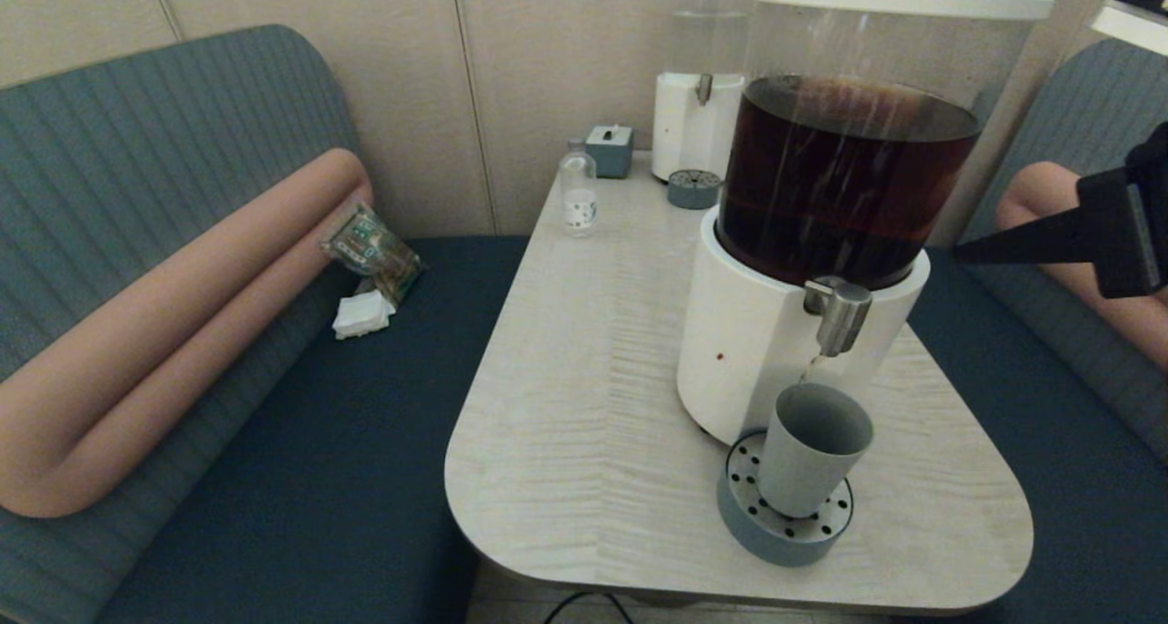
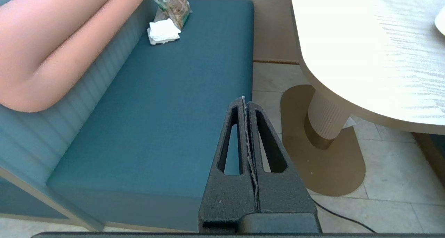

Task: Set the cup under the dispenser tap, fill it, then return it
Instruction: Turn off the faucet

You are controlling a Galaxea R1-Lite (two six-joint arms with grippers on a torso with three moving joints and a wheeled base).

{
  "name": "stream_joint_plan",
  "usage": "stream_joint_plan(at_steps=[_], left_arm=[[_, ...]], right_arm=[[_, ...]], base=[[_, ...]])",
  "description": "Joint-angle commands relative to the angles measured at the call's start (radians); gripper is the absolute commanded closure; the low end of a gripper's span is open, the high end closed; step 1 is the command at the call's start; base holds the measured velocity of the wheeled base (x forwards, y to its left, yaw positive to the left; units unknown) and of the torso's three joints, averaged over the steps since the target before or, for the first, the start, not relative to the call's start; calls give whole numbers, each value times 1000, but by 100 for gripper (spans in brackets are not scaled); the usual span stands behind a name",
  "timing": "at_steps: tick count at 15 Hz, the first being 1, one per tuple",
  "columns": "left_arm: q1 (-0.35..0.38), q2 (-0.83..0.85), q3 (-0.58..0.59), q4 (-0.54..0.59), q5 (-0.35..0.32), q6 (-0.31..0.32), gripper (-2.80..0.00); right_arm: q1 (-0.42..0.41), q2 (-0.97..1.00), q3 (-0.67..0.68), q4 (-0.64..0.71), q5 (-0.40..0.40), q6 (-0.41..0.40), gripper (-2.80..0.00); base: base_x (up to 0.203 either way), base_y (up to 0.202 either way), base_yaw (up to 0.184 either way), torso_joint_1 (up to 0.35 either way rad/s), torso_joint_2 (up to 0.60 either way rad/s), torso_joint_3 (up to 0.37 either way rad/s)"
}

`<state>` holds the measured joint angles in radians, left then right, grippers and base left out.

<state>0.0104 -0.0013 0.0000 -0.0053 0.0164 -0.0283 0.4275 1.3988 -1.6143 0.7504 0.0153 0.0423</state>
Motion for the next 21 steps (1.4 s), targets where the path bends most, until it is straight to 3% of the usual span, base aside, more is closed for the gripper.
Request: stream_joint_plan(at_steps=[1, 6, 9, 12, 21], left_arm=[[1, 1, 2, -1, 0, -1, 0], [0, 1, 2, -1, 0, -1, 0], [0, 1, 2, -1, 0, -1, 0], [0, 1, 2, -1, 0, -1, 0], [0, 1, 2, -1, 0, -1, 0]], right_arm=[[-38, -128, 45, 3, 2, -4, 0], [-188, -351, 230, -12, 53, -3, 0], [-321, -523, 373, -102, 158, -8, 0], [-397, -712, 469, -125, 212, -11, 0], [-433, -1127, 778, -190, 186, -64, 0]], base=[[0, 0, 0, 0, 0, 0], [0, 0, 0, 0, 0, 0], [0, 0, 0, 0, 0, 0], [0, 0, 0, 0, 0, 0], [0, 0, 0, 0, 0, 0]])
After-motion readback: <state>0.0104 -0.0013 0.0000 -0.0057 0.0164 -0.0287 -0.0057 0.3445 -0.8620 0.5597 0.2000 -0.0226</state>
